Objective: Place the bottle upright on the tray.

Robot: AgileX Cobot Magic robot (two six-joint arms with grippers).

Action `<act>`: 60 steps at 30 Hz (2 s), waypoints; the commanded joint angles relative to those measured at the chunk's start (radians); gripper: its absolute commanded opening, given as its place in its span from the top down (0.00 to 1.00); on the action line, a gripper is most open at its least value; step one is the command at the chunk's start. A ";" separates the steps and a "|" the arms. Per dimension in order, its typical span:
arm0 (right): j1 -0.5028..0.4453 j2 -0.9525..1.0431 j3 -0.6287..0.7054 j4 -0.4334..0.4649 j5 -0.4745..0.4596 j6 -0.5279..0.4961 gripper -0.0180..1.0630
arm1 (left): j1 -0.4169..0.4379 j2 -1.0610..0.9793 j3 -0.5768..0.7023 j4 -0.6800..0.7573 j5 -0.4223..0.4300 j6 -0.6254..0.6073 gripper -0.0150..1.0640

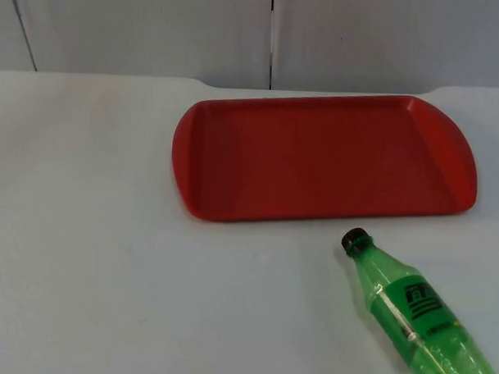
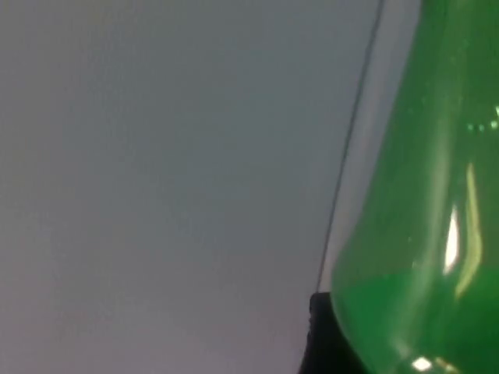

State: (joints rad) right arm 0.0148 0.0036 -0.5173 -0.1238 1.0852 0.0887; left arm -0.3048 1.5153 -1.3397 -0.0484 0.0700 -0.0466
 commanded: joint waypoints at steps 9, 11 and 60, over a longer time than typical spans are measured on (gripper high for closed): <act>-0.002 -0.004 0.002 -0.002 -0.006 0.001 0.02 | -0.094 0.029 0.001 0.034 -0.358 0.022 0.99; -0.002 -0.004 0.002 -0.002 -0.006 0.001 0.02 | -0.097 0.054 0.001 0.043 -0.414 0.022 0.99; -0.002 -0.004 0.002 -0.002 -0.006 0.001 0.02 | -0.097 0.832 -0.003 0.352 -1.221 -0.082 0.99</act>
State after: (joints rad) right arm 0.0148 0.0036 -0.5173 -0.1238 1.0852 0.0887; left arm -0.3944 2.3313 -1.3380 0.3093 -1.0895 -0.1298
